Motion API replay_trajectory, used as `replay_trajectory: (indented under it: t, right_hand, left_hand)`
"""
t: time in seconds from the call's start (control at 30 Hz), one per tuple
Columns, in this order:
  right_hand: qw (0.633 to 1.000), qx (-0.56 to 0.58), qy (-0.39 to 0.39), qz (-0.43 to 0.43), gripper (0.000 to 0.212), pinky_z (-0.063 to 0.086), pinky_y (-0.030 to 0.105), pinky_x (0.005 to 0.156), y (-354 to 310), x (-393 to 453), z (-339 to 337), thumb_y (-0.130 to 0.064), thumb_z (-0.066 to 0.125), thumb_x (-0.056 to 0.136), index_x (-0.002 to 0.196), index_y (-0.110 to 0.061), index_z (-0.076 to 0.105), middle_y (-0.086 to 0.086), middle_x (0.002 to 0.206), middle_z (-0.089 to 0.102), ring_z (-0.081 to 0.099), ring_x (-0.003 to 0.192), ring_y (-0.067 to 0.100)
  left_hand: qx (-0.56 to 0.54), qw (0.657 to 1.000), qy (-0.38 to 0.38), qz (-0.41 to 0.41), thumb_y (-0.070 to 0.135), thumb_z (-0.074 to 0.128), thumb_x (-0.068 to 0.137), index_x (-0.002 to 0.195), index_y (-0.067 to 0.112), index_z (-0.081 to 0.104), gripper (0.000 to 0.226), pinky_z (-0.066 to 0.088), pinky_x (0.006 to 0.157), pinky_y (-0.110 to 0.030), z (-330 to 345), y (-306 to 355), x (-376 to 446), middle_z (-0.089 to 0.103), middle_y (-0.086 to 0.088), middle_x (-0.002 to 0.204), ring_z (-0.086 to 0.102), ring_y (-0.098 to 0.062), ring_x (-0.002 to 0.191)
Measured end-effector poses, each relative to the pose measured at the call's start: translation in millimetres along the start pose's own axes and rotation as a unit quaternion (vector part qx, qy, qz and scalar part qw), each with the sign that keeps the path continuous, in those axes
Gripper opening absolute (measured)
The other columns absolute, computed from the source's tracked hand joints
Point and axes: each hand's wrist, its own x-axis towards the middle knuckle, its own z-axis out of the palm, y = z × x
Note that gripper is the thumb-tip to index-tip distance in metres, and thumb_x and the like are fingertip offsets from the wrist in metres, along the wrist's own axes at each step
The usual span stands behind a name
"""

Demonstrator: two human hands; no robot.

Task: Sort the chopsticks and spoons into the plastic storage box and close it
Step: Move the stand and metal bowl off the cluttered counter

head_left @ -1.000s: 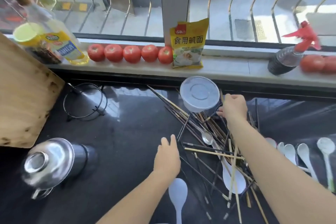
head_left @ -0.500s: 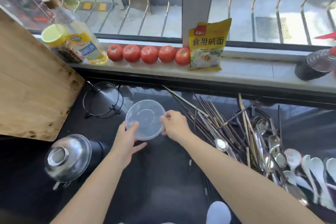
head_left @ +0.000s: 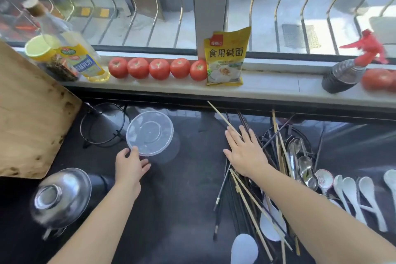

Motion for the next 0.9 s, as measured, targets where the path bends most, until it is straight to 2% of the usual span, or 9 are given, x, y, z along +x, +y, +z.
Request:
replay_trajectory:
  t: [0.1, 0.17, 0.3, 0.37, 0.43, 0.5, 0.67, 0.77, 0.9]
  right_hand:
    - [0.999, 0.016, -0.024, 0.019, 0.068, -0.004, 0.055, 0.124, 6, -7, -3, -0.053, 0.005, 0.105, 0.162, -0.017, -0.002, 0.001, 0.169, -0.010, -0.009, 0.155, 0.035]
    - [0.998, 0.031, -0.039, 0.029, 0.068, -0.006, 0.055, 0.124, 11, -16, -10, -0.054, 0.010, 0.106, 0.162, -0.017, 0.003, 0.001, 0.170, -0.007, -0.011, 0.155, 0.034]
    - [0.994, 0.099, -0.054, 0.005, 0.060, -0.006, 0.051, 0.124, 39, -45, -25, -0.050, 0.018, 0.107, 0.160, -0.022, 0.024, -0.003, 0.169, 0.011, -0.005, 0.156, 0.031]
    - [0.978, 0.209, 0.024, 0.002, 0.048, 0.009, 0.042, 0.125, 61, -62, -33, -0.040, 0.030, 0.108, 0.148, -0.021, 0.049, -0.004, 0.160, 0.036, 0.019, 0.153, 0.027]
    - [0.939, 0.284, 0.162, 0.105, 0.033, 0.040, 0.042, 0.109, 96, -73, -36, -0.020, 0.041, 0.104, 0.119, -0.015, 0.070, 0.003, 0.130, 0.065, 0.051, 0.128, 0.028]
    - [0.905, 0.273, 0.199, 0.260, 0.030, 0.048, 0.041, 0.088, 140, -77, -32, -0.005, 0.045, 0.095, 0.107, -0.010, 0.072, 0.011, 0.111, 0.070, 0.058, 0.108, 0.034]
    - [0.906, 0.224, 0.035, 0.357, 0.023, 0.050, 0.040, 0.083, 191, -68, -8, -0.015, 0.054, 0.096, 0.114, -0.004, 0.062, 0.022, 0.115, 0.068, 0.059, 0.111, 0.040]
    - [0.904, 0.223, 0.020, 0.363, 0.024, 0.052, 0.042, 0.085, 187, -59, -8, -0.010, 0.055, 0.094, 0.117, -0.003, 0.061, 0.022, 0.116, 0.067, 0.061, 0.110, 0.040]
    - [0.890, 0.274, -0.002, 0.364, 0.029, 0.050, 0.043, 0.085, 190, -59, -19, -0.005, 0.052, 0.094, 0.122, -0.001, 0.055, 0.023, 0.121, 0.063, 0.060, 0.111, 0.041]
  left_hand:
    - [0.061, 0.998, 0.017, 0.007, 0.021, 0.048, 0.103, 0.133, 0.017, 0.052, 0.030, 0.058, 0.073, -0.033, 4, -24, -24, 0.046, -0.002, 0.088, 0.049, -0.019, 0.073]
    - [0.127, 0.991, -0.030, 0.005, 0.016, 0.052, 0.102, 0.136, 0.020, 0.050, 0.034, 0.056, 0.085, -0.042, 10, -47, -51, 0.050, 0.001, 0.084, 0.051, -0.020, 0.076]
    - [0.321, 0.927, -0.194, 0.014, 0.025, 0.061, 0.096, 0.148, 0.024, 0.048, 0.054, 0.044, 0.106, -0.036, 13, -80, -85, 0.057, -0.003, 0.140, 0.058, -0.023, 0.120]
    - [0.422, 0.873, -0.234, 0.067, 0.022, 0.059, 0.099, 0.154, 0.021, 0.043, 0.057, 0.038, 0.105, -0.029, 11, -84, -93, 0.047, -0.001, 0.153, 0.050, -0.020, 0.135]
    - [0.492, 0.823, -0.264, 0.100, 0.024, 0.057, 0.100, 0.157, 0.022, 0.039, 0.060, 0.032, 0.115, -0.029, 7, -88, -98, 0.036, 0.000, 0.163, 0.039, -0.019, 0.146]
    - [0.565, 0.767, -0.284, 0.112, 0.030, 0.053, 0.102, 0.159, 0.026, 0.033, 0.060, 0.022, 0.122, -0.032, 4, -89, -102, 0.021, -0.001, 0.169, 0.027, -0.022, 0.154]
    - [0.657, 0.681, -0.304, 0.106, 0.039, 0.048, 0.103, 0.162, 0.028, 0.025, 0.064, 0.030, 0.118, -0.031, 3, -89, -107, -0.002, 0.002, 0.173, 0.029, -0.022, 0.153]
    - [0.693, 0.650, -0.297, 0.098, 0.043, 0.046, 0.102, 0.164, 0.027, 0.018, 0.070, 0.032, 0.118, -0.036, 6, -94, -107, -0.010, 0.000, 0.172, 0.025, -0.023, 0.154]
    - [0.728, 0.611, -0.291, 0.108, 0.041, 0.037, 0.107, 0.164, 0.014, 0.004, 0.072, 0.020, 0.123, -0.036, 14, -101, -118, -0.012, -0.013, 0.170, -0.002, -0.028, 0.158]
